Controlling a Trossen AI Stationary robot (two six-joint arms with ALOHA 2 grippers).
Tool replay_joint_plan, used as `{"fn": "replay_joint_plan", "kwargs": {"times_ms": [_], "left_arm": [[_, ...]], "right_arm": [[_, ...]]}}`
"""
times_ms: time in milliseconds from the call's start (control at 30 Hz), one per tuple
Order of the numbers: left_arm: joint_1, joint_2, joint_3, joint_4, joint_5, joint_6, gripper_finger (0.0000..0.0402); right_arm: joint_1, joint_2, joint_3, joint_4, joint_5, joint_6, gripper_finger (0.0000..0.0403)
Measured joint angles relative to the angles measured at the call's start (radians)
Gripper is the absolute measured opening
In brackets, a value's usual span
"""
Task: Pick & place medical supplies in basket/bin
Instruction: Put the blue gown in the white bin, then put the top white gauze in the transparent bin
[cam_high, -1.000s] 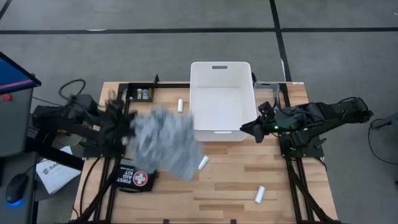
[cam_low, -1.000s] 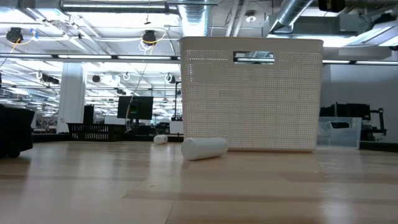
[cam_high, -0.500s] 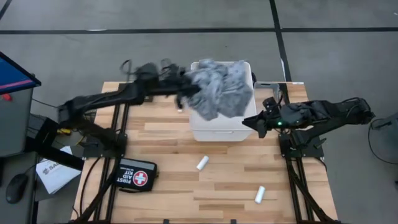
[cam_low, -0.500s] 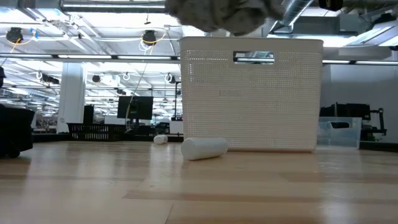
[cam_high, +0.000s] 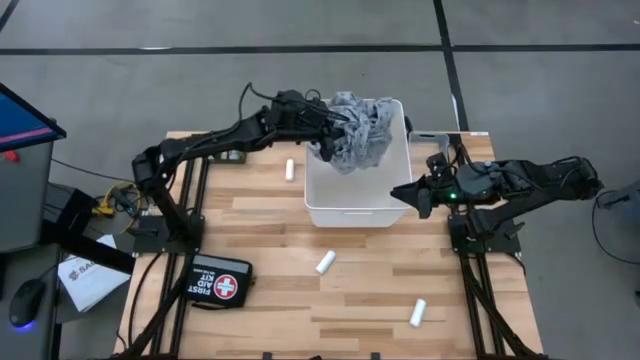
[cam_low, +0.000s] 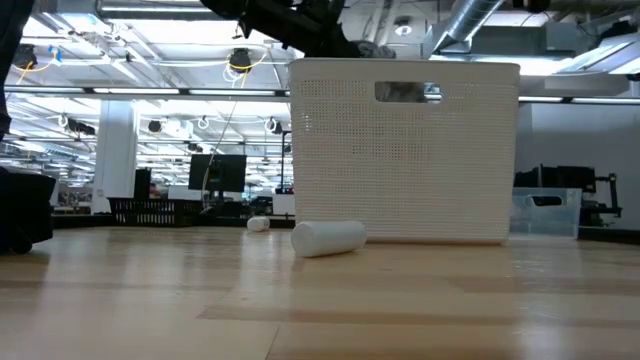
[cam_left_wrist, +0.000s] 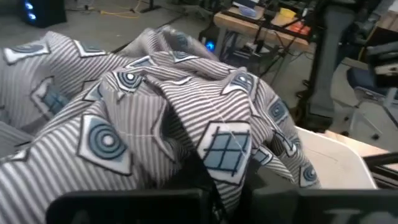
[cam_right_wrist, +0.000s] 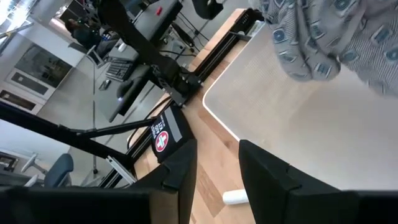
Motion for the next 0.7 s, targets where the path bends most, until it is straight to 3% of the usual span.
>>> {"fn": "replay_joint_plan", "kwargs": {"times_ms": [300,700], "left_arm": [[0.011,0.005,0.0,0.008,-0.03,-0.001,0.0016],[0.062,-0.143,0.001,0.029,-0.068,0.053,0.0174]], "right_arm": [[0.0,0.0,0.0,0.0,0.026,-0.018,0.0116],[0.0,0.0,0.0,0.0,0.026,-0.02,0.0133]]}}
